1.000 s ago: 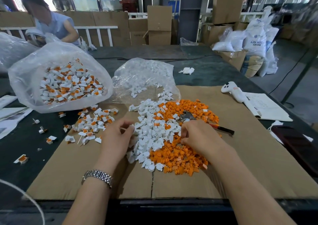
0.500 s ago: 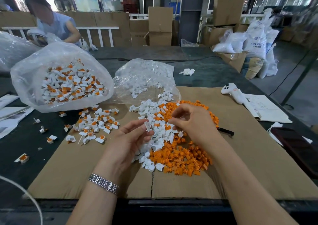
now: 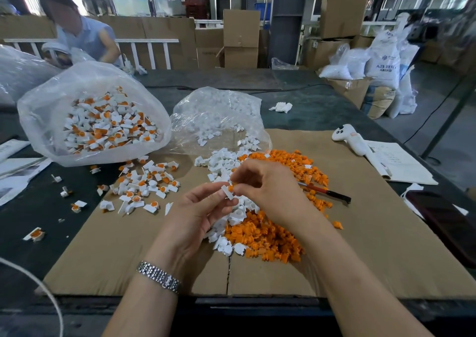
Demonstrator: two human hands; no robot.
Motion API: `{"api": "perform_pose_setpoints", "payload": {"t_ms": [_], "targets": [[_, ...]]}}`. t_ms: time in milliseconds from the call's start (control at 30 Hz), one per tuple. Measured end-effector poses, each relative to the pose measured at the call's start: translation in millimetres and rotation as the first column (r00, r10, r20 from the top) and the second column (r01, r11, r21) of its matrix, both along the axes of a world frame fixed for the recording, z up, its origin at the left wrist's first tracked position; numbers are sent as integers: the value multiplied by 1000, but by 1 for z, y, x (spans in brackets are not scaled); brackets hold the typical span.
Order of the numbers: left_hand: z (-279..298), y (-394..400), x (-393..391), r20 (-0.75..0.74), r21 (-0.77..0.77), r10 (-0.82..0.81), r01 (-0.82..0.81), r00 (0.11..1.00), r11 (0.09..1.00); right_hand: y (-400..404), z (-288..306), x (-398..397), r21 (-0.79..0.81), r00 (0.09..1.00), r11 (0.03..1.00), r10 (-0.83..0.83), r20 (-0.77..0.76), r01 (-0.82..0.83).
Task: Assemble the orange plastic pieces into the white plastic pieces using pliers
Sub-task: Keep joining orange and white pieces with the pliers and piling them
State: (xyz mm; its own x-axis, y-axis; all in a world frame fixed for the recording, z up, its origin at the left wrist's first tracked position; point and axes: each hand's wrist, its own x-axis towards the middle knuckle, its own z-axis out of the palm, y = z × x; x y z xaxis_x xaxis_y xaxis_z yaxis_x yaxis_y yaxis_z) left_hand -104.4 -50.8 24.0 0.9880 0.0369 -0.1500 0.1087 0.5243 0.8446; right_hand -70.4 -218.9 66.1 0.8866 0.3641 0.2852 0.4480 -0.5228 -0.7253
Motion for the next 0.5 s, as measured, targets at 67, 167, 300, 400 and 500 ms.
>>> {"api": "perform_pose_setpoints", "payload": {"t_ms": [67,167,300,400,500], "targets": [[-1,1,0,-3,7,-3,3,1000,1000,0,2,-1,-47,1000,999,-4,21,5],[-1,0,0,0,30,-5,5,1000,1000,3,5,-4,-155,998,988,1,65,9],[1,-3,-1,32,40,-12,10,999,999,11,7,-8,-246,988,969,25,153,13],[3,0,-1,33,-15,-19,20,999,1000,10,5,-9,-112,993,994,6,119,8],[4,3,-2,18,-55,-44,45,999,997,4,4,-11,3,999,999,35,23,-35]]}}
